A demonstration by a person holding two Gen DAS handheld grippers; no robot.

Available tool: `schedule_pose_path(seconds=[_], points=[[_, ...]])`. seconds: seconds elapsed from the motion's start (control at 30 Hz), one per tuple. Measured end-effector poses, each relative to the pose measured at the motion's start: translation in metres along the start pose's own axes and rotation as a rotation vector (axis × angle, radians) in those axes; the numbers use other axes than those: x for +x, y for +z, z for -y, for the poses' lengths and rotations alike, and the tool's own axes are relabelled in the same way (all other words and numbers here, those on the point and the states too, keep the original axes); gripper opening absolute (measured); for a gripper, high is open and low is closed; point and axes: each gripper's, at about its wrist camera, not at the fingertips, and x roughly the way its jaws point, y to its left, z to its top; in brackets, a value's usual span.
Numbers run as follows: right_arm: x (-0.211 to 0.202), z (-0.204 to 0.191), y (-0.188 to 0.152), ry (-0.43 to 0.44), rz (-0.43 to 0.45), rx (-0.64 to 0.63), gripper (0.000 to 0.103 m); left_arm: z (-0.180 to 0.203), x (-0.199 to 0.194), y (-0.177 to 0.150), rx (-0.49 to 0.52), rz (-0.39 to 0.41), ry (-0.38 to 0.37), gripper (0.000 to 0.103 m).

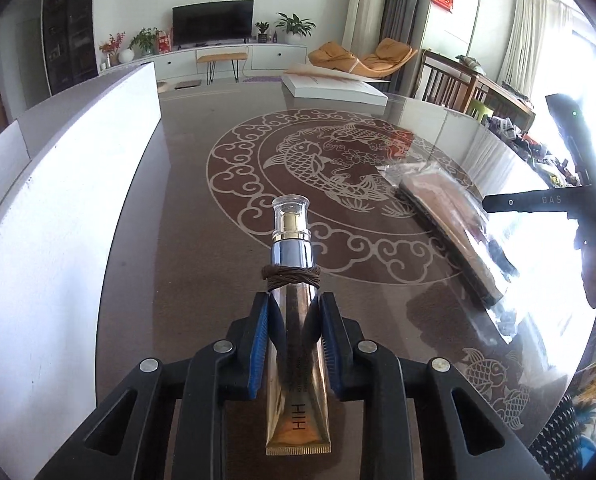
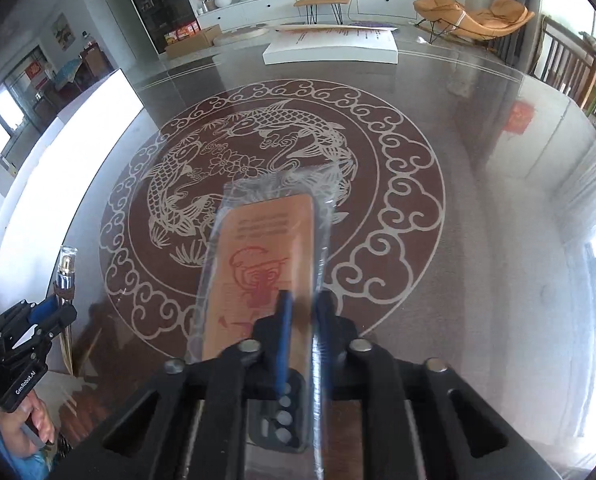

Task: Organize objects
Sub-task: 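Carry the gold tube and bagged board into the white box and open both tools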

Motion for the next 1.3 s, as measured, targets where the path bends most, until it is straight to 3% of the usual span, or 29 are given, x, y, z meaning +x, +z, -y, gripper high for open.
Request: schedule_pose_path(seconds=[0.07, 0.13, 0.17, 0.2, 0.27, 0.33, 0.4, 0.5, 0.53, 0.57, 0.6, 0.73, 0.87, 1.0, 1.17, 1.3], points=[[-0.001, -0.001, -0.003, -0.03, -0.026, -0.014, 0.003, -0.006, -0.008, -0.006, -0.035, 0.017, -0.018, 0.025], [0.003, 0.002, -0.004, -0.002, -0.064, 0.011, 0.007, -0.009, -0.014, -0.011, -0.054, 0.032, -0.027, 0.025], [0.004, 0.003, -0.004, 0.001, -0.069, 0.027, 0.021, -0.01, -0.018, -0.013, -0.058, 0.04, -0.03, 0.025], [0.004, 0.003, -0.003, -0.002, -0.07, 0.038, 0.058, -0.01, -0.022, -0.015, -0.059, 0.046, -0.033, 0.025], [0.001, -0.002, 0.0, 0.007, -0.047, 0.043, 0.102, -0.009, -0.027, -0.018, -0.061, 0.053, -0.038, 0.025], [0.003, -0.014, 0.003, 0.014, -0.023, 0.033, 0.103, -0.01, -0.031, -0.02, -0.067, 0.06, -0.044, 0.025], [0.014, -0.03, 0.006, 0.027, -0.066, 0.017, 0.103, -0.01, -0.035, -0.022, -0.072, 0.067, -0.045, 0.025], [0.04, -0.061, 0.01, -0.022, -0.149, -0.071, 0.103, -0.009, -0.042, -0.024, -0.078, 0.077, -0.046, 0.025], [0.051, -0.07, 0.009, -0.047, -0.178, -0.113, 0.1, -0.01, -0.044, -0.023, -0.078, 0.08, -0.046, 0.025], [0.058, -0.075, 0.008, -0.076, -0.193, -0.152, 0.084, -0.01, -0.047, -0.023, -0.079, 0.085, -0.044, 0.025], [0.058, -0.079, 0.007, -0.095, -0.166, -0.176, 0.076, -0.01, -0.051, -0.023, -0.08, 0.091, -0.044, 0.025], [0.062, -0.072, 0.001, -0.076, -0.174, -0.174, 0.076, -0.014, -0.069, -0.021, -0.097, 0.122, -0.055, 0.025], [0.037, -0.06, 0.004, 0.032, -0.105, -0.1, 0.076, -0.023, -0.098, -0.012, -0.15, 0.183, -0.094, 0.025], [0.001, -0.084, 0.032, 0.156, -0.008, -0.093, 0.076, -0.044, -0.139, 0.004, -0.194, 0.272, -0.108, 0.025], [-0.034, -0.162, 0.073, 0.32, 0.1, -0.169, 0.076, -0.095, -0.191, 0.019, -0.266, 0.361, -0.092, 0.025], [-0.044, -0.243, 0.088, 0.436, 0.133, -0.267, 0.076, -0.151, -0.212, 0.027, -0.322, 0.342, -0.042, 0.025]])
